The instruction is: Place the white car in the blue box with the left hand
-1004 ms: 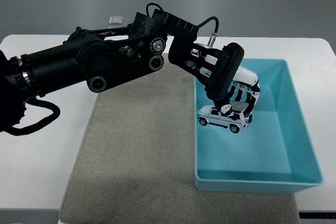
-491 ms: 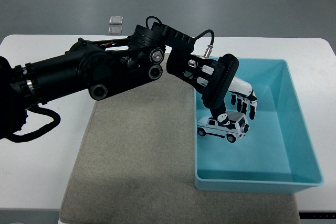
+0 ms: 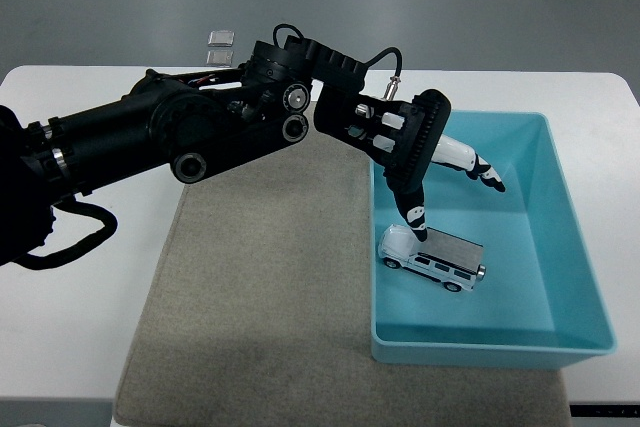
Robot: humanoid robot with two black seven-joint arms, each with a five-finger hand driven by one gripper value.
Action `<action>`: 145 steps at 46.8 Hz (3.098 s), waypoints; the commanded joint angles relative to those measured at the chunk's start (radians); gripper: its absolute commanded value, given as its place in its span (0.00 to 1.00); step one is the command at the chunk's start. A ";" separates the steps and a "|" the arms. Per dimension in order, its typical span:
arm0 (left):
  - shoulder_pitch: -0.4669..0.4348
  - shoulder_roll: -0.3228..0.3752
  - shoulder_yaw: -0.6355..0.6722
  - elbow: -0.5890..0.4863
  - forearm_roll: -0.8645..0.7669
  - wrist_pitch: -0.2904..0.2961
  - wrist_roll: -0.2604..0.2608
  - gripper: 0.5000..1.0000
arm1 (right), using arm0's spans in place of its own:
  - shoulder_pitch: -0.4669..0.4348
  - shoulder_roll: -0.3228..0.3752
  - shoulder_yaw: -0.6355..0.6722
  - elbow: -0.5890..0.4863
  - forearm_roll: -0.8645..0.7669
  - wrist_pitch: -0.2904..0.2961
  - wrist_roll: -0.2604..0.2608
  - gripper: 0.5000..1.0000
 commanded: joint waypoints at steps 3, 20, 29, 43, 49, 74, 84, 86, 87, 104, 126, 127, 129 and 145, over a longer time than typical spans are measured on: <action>-0.023 -0.011 -0.009 0.070 -0.002 0.009 -0.003 0.95 | 0.000 0.000 0.000 0.000 0.000 0.001 0.000 0.87; -0.044 0.002 -0.029 0.283 -0.020 0.366 -0.017 0.99 | 0.000 0.000 0.000 0.000 0.000 0.001 0.000 0.87; -0.038 0.007 -0.028 0.395 -0.132 0.432 -0.018 0.99 | 0.000 0.000 0.000 0.000 0.000 0.001 0.000 0.87; -0.011 0.012 -0.012 0.602 -0.448 0.541 -0.018 0.99 | 0.000 0.000 0.000 0.000 0.000 0.001 0.000 0.87; 0.011 0.012 -0.015 0.677 -0.553 0.571 -0.018 0.99 | 0.000 0.000 0.000 0.000 0.000 0.001 0.000 0.87; 0.100 0.008 -0.018 0.720 -1.165 0.548 -0.020 1.00 | 0.000 0.000 0.000 0.000 0.000 0.001 0.000 0.87; 0.140 0.005 -0.029 0.720 -1.369 0.439 -0.081 1.00 | 0.000 0.000 0.000 0.000 0.000 0.001 0.000 0.87; 0.144 0.005 -0.029 0.727 -1.424 0.405 -0.094 1.00 | 0.000 0.000 0.000 0.000 0.000 0.001 0.000 0.87; 0.150 0.005 -0.029 0.728 -1.451 0.385 -0.100 1.00 | 0.000 0.000 0.000 0.000 0.000 0.001 0.000 0.87; 0.206 0.005 -0.031 0.768 -1.740 0.106 -0.152 1.00 | 0.000 0.000 0.000 0.000 0.000 0.001 0.000 0.87; 0.223 -0.019 -0.123 0.745 -1.783 0.296 -0.150 1.00 | 0.000 0.000 0.000 0.000 0.000 0.001 0.000 0.87; 0.223 -0.019 -0.129 0.745 -1.789 0.295 -0.150 1.00 | 0.000 0.000 0.000 0.000 0.000 0.001 0.000 0.87; 0.223 -0.021 -0.137 0.745 -1.798 0.295 -0.150 1.00 | 0.000 0.000 0.000 0.000 0.000 0.001 0.000 0.87; 0.210 -0.013 -0.144 0.745 -1.788 0.275 -0.152 1.00 | 0.000 0.000 0.000 0.000 0.000 0.001 0.000 0.87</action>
